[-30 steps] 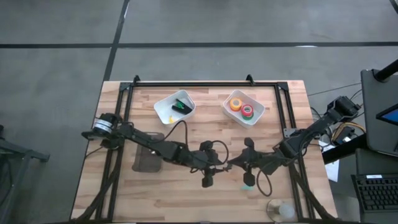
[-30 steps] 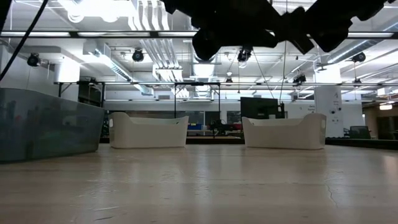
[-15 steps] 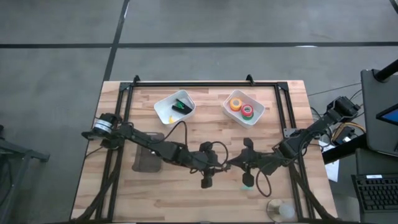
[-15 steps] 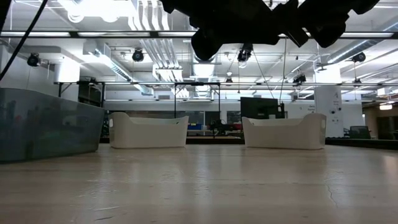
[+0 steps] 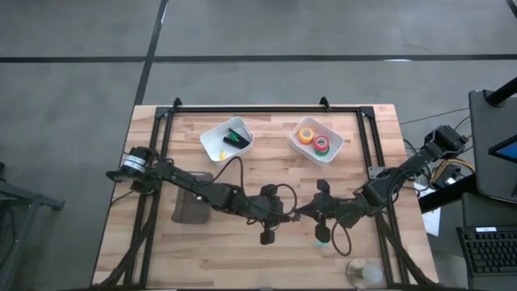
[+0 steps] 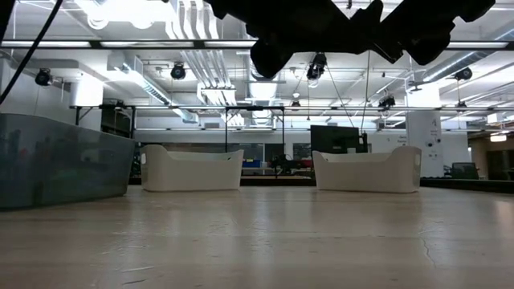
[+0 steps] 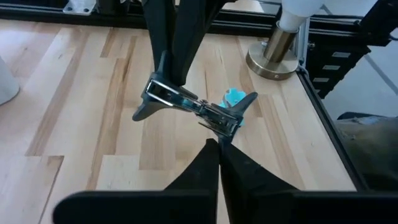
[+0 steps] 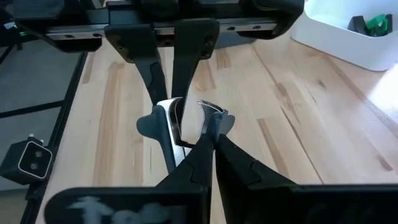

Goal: Pick and place Stapler, Stapler remover, tape
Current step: Put the black staple remover into the black bin

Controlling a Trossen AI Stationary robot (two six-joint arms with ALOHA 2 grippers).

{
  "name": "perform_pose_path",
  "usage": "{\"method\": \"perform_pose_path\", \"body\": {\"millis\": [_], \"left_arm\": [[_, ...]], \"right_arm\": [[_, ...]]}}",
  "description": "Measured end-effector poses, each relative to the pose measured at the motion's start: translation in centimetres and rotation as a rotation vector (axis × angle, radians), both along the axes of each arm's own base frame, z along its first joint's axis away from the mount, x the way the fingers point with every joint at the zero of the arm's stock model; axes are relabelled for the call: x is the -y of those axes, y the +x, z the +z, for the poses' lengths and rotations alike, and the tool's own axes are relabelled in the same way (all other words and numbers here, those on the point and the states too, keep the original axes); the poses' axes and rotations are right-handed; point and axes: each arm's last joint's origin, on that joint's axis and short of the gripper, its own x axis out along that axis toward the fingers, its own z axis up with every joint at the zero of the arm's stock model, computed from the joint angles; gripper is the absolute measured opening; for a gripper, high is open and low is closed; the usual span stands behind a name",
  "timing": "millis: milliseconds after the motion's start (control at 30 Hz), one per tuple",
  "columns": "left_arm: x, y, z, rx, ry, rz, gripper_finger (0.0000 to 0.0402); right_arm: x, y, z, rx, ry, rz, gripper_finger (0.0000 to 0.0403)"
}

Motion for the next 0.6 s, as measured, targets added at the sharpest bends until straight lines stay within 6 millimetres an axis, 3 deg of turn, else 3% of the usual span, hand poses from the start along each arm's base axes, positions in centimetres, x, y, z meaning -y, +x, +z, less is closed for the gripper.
{"method": "perform_pose_path", "body": {"millis": [333,600], "left_arm": [[0.1,-0.01,-0.03,0.003,0.02,-0.026,0.0004],[0.06,-0.16,-0.44,-0.034,0.044,-0.037,0.0003]], "right_arm": [[-0.03,0.02,0.01,0.005,-0.002,0.005,0.0013],[-0.02,0.02,0.01,0.007,-0.003,0.005,0.009]]}}
